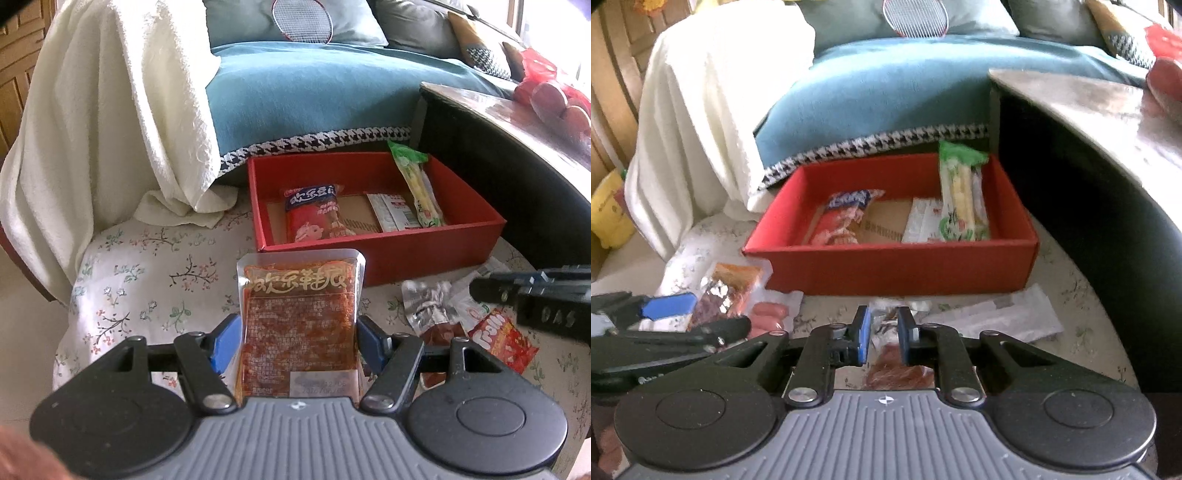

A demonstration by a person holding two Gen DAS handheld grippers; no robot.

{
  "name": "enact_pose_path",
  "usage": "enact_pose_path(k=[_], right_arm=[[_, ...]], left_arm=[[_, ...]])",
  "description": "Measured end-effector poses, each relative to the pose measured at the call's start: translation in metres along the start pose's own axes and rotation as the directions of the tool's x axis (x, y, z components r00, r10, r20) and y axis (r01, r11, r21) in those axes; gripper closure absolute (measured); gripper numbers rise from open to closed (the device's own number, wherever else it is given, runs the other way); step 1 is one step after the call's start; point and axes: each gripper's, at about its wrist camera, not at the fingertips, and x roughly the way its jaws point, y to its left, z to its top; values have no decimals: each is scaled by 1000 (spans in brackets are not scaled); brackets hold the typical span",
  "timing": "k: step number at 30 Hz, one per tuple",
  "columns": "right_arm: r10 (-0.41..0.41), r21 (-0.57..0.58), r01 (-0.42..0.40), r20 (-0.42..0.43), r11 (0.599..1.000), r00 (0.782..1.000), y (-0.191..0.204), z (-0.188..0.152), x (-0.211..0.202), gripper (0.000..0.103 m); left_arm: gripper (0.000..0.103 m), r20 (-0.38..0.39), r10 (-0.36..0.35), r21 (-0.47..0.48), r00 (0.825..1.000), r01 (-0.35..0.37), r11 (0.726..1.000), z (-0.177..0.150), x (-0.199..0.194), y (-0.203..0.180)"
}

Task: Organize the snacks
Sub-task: 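Grasp the brown foil-topped packet with the right tool while the left tool holds the red packet, then carry the red packet with the left tool while the right tool carries the foil packet into the box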

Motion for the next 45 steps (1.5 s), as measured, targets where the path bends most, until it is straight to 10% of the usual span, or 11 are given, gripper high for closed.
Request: enact_pose_path(k=[3,8,19,45], right_arm=[[-38,-27,37,-41,999,998,-1,-6,14,72],[-108,-126,97,-88,987,990,8,-7,32,28],[-140,-120,122,-157,985,978,19,-23,72,56],[0,-13,1,115,1000,993,0,31,-2,59]], left_arm=[[43,-16,2,-5,1000,-2,1000,-2,4,2],[43,-32,-27,-33,999,26,999,-3,5,7],[42,-42,-34,-45,999,32,998,-4,2,15],[42,56,2,-42,998,1,999,43,16,-11]])
